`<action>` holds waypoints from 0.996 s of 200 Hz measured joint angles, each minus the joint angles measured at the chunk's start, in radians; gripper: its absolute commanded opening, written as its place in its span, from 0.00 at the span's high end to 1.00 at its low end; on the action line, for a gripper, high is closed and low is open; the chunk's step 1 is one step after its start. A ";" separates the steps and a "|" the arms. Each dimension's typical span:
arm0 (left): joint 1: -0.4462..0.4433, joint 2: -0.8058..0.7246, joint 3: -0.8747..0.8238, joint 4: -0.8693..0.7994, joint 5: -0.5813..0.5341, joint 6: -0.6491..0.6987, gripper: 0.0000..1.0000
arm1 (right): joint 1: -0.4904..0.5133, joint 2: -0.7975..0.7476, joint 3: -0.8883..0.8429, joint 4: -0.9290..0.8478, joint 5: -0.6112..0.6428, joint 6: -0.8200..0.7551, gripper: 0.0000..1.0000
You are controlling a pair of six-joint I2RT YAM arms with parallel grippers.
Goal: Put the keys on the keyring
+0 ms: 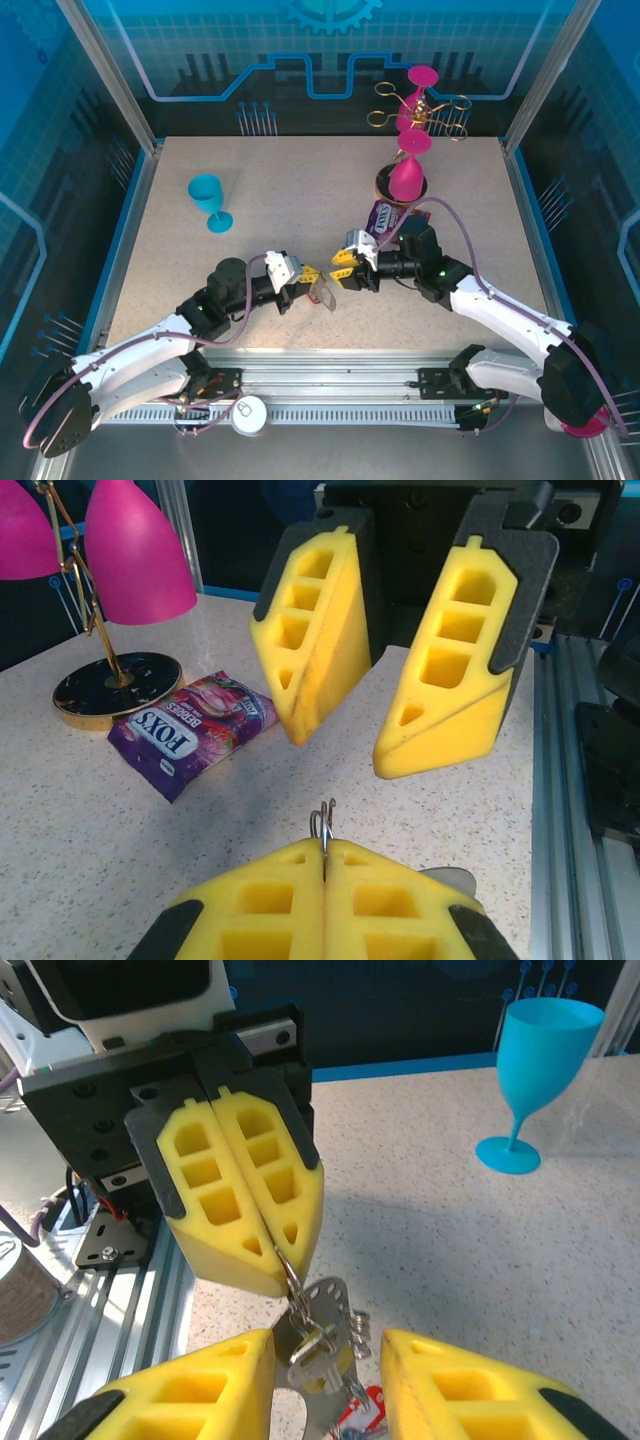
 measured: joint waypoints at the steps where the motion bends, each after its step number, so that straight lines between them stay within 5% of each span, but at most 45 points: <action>1: 0.000 0.000 -0.001 0.001 0.001 0.000 1.00 | 0.000 0.001 0.000 0.002 -0.001 0.000 0.68; 105: 0.000 -0.006 -0.011 0.031 0.031 -0.008 1.00 | 0.037 0.092 0.000 0.073 -0.050 0.005 0.81; 136: 0.001 -0.007 -0.011 0.031 0.028 -0.008 1.00 | 0.041 0.105 0.000 0.095 -0.071 0.011 1.00; 156: 0.001 -0.013 -0.015 0.030 0.026 -0.009 1.00 | 0.041 0.105 0.000 0.094 -0.074 0.014 1.00; 170: 0.001 -0.016 -0.015 0.024 0.018 -0.009 0.83 | 0.041 0.103 0.000 0.087 -0.072 0.005 1.00; 199: 0.000 -0.020 0.005 -0.051 -0.009 0.002 0.73 | 0.047 0.088 0.028 -0.035 -0.034 -0.056 1.00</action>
